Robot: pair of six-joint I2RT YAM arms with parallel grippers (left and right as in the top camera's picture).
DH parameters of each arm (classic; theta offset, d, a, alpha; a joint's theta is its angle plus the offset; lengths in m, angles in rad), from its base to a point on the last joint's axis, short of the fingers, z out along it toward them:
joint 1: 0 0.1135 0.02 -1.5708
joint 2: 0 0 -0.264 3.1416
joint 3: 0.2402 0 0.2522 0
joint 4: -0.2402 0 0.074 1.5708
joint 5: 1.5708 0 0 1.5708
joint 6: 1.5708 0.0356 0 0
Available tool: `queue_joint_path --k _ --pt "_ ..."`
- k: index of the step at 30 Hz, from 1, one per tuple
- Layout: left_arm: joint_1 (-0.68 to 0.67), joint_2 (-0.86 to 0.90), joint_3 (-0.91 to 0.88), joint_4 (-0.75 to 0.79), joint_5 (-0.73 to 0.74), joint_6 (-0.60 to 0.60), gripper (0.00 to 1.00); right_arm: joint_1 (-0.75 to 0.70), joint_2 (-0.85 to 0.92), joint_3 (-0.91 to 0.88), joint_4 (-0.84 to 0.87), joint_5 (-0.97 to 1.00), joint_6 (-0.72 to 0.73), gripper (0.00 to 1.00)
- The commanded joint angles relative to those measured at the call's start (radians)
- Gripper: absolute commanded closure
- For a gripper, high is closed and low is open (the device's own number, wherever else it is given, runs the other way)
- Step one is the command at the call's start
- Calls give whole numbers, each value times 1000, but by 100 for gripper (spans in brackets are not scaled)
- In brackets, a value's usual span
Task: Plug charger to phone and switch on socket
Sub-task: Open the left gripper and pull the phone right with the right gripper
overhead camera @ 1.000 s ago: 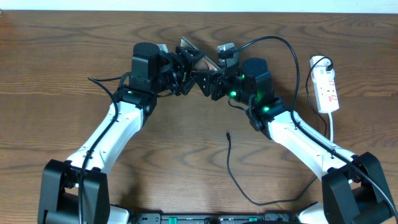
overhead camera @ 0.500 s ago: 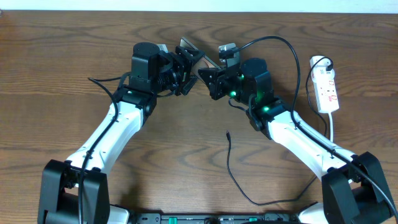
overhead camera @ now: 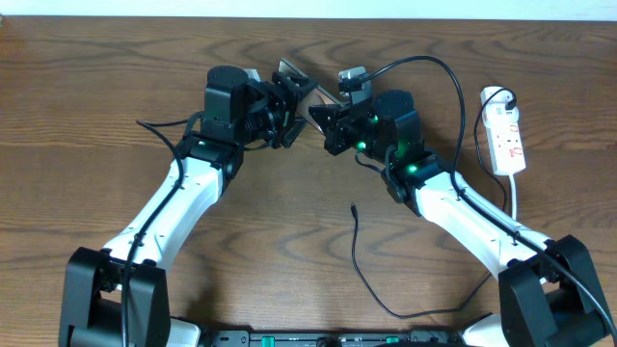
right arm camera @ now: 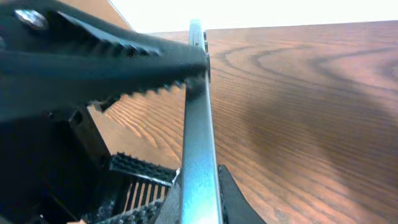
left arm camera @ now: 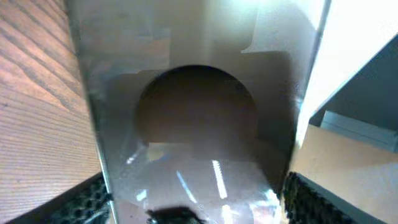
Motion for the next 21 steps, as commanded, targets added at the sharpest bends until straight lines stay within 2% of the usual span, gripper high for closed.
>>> queue_joint_path --k 1,7,11,17,21 --pt "-3 -8 7 14 -2 3 7 6 5 16 7 -16 23 99" --pt "-1 -8 7 14 24 3 6 -23 5 16 11 -16 32 99" --pt "13 -8 7 14 91 3 5 -62 5 16 26 -16 93 99" --pt "63 -8 7 14 212 3 5 -150 5 16 90 -15 336 99" --pt "97 -8 7 14 240 7 5 -191 5 16 89 -16 563 98"
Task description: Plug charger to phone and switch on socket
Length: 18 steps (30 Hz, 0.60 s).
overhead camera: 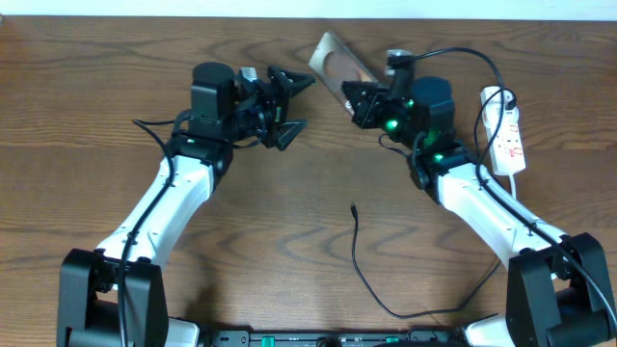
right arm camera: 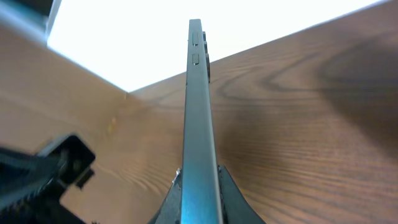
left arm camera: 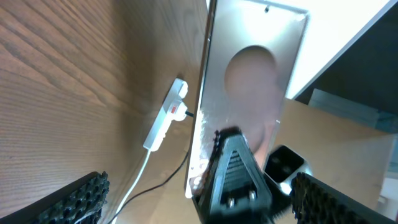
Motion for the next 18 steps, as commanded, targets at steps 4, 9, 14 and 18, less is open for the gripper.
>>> queue_joint_path --k 4,9,14,18 --pt "51 -8 7 7 69 40 5 -28 0 16 17 -22 516 98" --pt "99 -8 7 25 99 65 5 -14 0 16 38 -188 900 98" --pt "112 -8 7 48 87 74 5 42 0 16 119 -237 1027 99" --pt "111 -8 7 122 70 73 5 101 0 16 129 -220 1131 98"
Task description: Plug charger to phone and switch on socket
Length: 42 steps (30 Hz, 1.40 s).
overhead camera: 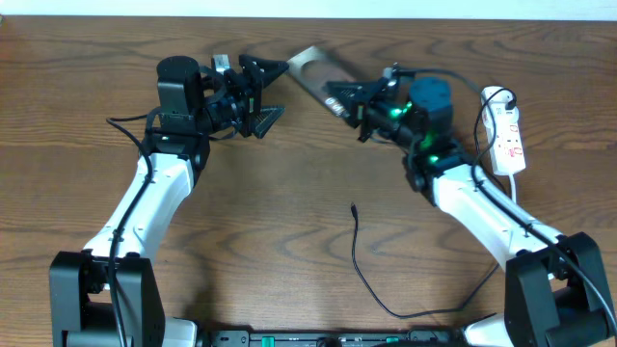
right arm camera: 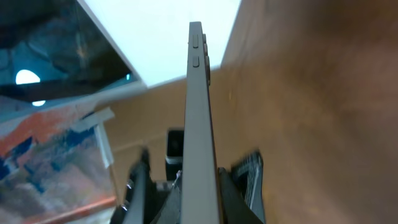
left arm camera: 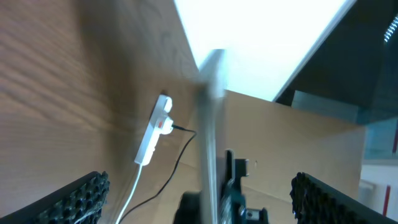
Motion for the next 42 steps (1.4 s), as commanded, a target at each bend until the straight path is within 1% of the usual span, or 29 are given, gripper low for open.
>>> queue_joint_path --k 1,9,11,12,13,14,15,20,22,23,26,27,28,29,30,32,34,36,37,38,42 --pt "2 -8 7 43 -13 20 5 55 -2 16 15 -14 152 98" --pt "2 -8 7 44 -87 16 5 151 -2 16 68 98 166 98" --pt "2 -8 7 44 -96 -5 7 160 -2 16 68 109 166 98" --pt "2 -8 7 44 -100 -14 14 165 -2 16 68 112 166 98" --pt "2 -8 7 44 -112 -31 23 171 -2 16 68 117 166 98" --pt "2 -8 7 44 -113 -42 28 174 -2 16 68 122 166 99" --pt "2 -8 7 43 -117 -60 30 179 -2 16 68 129 166 98" --pt "2 -8 7 44 -129 -101 31 188 -2 16 75 143 185 98" --pt "2 -8 7 44 -139 -123 37 190 -2 16 76 146 193 99" --pt "2 -8 7 44 -139 -124 42 192 -2 16 76 148 193 98" --pt "2 -8 7 44 -139 -142 45 194 -2 16 76 164 193 98" --pt "2 -8 7 44 -138 -142 48 194 -2 16 76 165 193 98" --pt "2 -8 7 43 -139 -142 60 194 -2 16 76 164 193 99" --pt "2 -8 7 42 -139 -142 65 194 -2 16 76 164 193 98" --pt "2 -8 7 42 -139 -142 68 195 -2 16 76 164 201 98" --pt "2 -8 7 41 -141 -141 70 195 -2 16 76 164 200 98" --pt "2 -8 7 41 -143 -141 75 195 -2 16 76 163 200 98" --pt "2 -8 7 41 -146 -141 81 197 -2 16 76 163 200 98" --pt "2 -8 7 41 -146 -141 90 200 -2 16 76 164 200 99" --pt "2 -8 7 41 -146 -141 92 202 -2 16 76 164 200 98" --pt "2 -8 7 41 -147 -141 93 208 -2 16 76 164 200 98"
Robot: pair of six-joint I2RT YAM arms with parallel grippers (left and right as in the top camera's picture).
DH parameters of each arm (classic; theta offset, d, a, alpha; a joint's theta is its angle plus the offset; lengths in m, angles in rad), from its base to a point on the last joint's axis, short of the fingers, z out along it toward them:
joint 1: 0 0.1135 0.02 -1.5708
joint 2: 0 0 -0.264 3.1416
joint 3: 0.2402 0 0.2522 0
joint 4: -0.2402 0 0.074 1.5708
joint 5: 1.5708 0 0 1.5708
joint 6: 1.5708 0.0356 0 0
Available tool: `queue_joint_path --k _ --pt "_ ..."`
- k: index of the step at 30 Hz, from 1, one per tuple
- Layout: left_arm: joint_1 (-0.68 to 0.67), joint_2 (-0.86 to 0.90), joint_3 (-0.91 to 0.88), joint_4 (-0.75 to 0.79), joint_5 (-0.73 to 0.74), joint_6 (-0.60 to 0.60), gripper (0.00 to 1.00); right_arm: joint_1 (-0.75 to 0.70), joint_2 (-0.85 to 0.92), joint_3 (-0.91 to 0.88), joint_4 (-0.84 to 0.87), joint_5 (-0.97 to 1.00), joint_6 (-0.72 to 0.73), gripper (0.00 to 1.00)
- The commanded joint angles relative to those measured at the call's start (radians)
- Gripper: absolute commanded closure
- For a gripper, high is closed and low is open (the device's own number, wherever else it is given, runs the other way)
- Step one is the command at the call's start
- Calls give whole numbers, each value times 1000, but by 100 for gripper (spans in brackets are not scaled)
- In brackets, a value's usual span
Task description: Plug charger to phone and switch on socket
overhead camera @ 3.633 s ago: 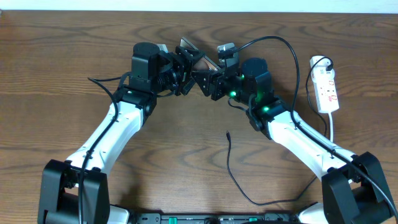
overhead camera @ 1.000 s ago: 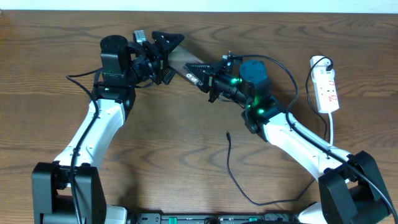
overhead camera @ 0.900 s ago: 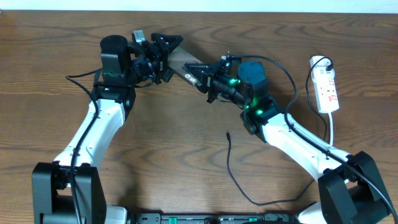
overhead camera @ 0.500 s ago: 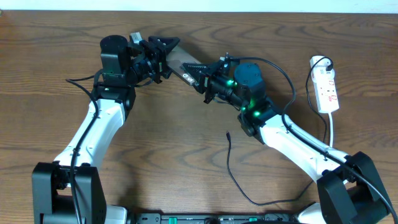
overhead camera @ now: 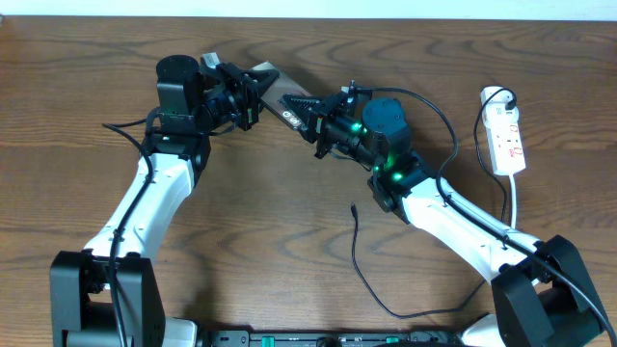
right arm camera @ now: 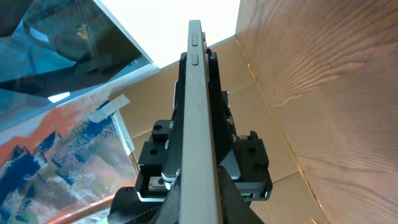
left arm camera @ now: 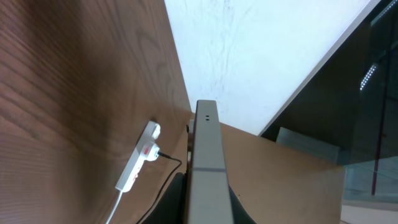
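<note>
The grey phone (overhead camera: 278, 93) is held off the table between both arms, edge-on in both wrist views (left arm camera: 205, 162) (right arm camera: 198, 112). My left gripper (overhead camera: 253, 93) is shut on its left end, with dark fingers (left arm camera: 176, 202) pressed against both faces. My right gripper (overhead camera: 303, 109) is shut on its right end, its fingers (right arm camera: 219, 202) hugging the slab. The black charger cable lies loose on the table with its plug tip (overhead camera: 354, 207) pointing up. The white socket strip (overhead camera: 506, 135) lies at the far right, also seen in the left wrist view (left arm camera: 138, 165).
The charger cable loops from the plug tip down to the table's front edge (overhead camera: 395, 310) and back up the right side to the strip. A second black cable (overhead camera: 439, 106) arcs over my right arm. Bare wooden table (overhead camera: 87, 145) surrounds both arms.
My left gripper was open and apart from the phone, left of it. Now it is shut on the phone's left end. My right gripper still holds the phone, which is further left and lower.
At first both grippers were close together at the phone in the table's middle. Then my left gripper stood open and apart while the right one alone held the phone upright. The phone then leaned toward the left arm, and now both grippers grip it.
</note>
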Motion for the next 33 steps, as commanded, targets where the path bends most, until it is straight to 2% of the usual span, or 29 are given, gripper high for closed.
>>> queue_joint_path --k 1,5,8,9,11,13,17,22,26,29,33 --pt "3 -8 7 14 -11 -8 93 16 -3 14 0 -2 11 98" --pt "3 -8 7 14 -11 -8 93 16 -3 14 0 -2 10 99" --pt "3 -8 7 14 -11 -8 92 16 -3 14 0 -2 10 78" --pt "4 -8 7 14 -11 -8 93 16 -3 14 0 -3 10 56" --pt "7 -8 7 14 -19 -3 93 16 -3 14 7 -2 10 32" --pt "23 -8 7 14 -21 -3 93 13 -3 14 43 -3 10 1" --pt "65 -8 7 14 -14 12 93 3 -3 14 77 -6 -26 1" --pt "162 -8 7 14 72 106 93 -23 -3 14 78 -49 -120 1" --pt "266 -8 7 14 222 185 93 -58 -3 14 71 -106 -253 1" --pt "341 -8 7 14 362 268 93 -85 -3 14 71 -161 -433 1" --pt "406 -8 7 14 527 404 93 -111 -3 20 14 -223 -565 1"
